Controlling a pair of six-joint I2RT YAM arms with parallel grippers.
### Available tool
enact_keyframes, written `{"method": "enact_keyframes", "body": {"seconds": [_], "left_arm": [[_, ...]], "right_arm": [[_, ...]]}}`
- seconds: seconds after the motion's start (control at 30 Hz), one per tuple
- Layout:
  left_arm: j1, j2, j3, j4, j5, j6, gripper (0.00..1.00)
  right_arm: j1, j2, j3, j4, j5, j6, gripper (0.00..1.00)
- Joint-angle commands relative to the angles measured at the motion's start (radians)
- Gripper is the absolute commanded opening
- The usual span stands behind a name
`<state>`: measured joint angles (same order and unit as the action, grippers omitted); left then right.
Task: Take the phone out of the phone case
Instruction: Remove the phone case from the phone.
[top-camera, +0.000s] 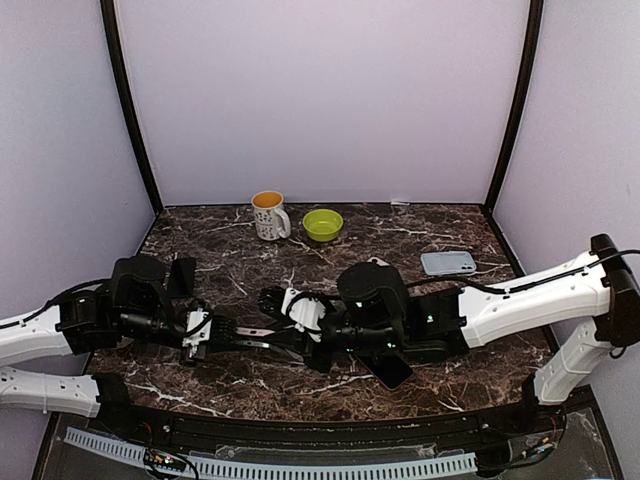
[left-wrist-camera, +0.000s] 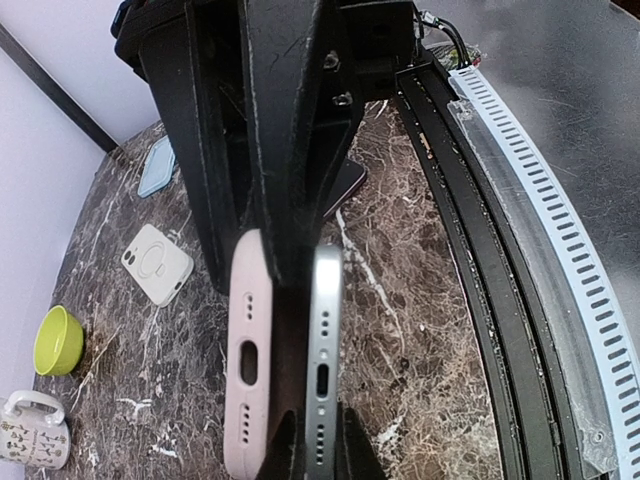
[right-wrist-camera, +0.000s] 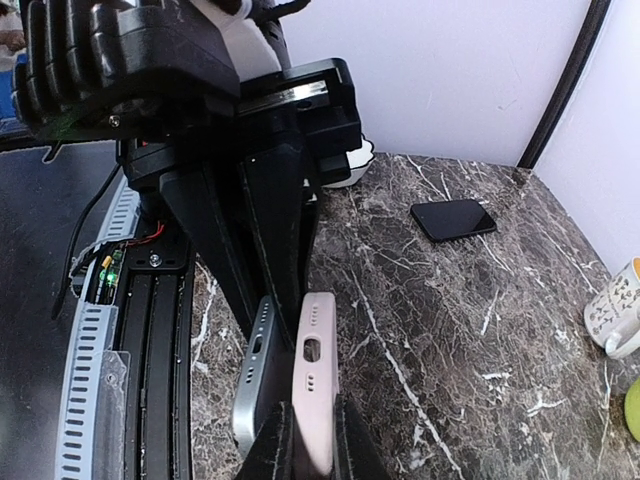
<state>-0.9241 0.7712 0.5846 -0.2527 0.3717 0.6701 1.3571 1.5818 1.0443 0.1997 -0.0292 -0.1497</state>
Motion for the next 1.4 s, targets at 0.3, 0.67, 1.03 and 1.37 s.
{"method": "enact_keyframes", "body": {"seconds": [0.3,0.67,1.03,1.37], "left_arm": [[0.030,-0.013,0.206,0.177,-0.162,-0.049,0.00],[0.030,-0.026,0.277,0.121,-0.148,-0.040,0.00],[0.030,-0.043,0.289,0.100,-0.134,-0.035,0.00],[0.031,-0.077,0.299,0.045,-0.081,0.001,0.00]], "right_arm": [[0.061,0.031,-0.085,-0.119,-0.121,0.020,0.00],[0.046,0.040,-0.095,-0.116,-0.058,0.052,0.00],[0.006,0.045,-0.097,-0.135,-0.016,0.111,0.00],[-0.059,0.030,-0.101,-0.165,0.063,0.149,0.00]]}}
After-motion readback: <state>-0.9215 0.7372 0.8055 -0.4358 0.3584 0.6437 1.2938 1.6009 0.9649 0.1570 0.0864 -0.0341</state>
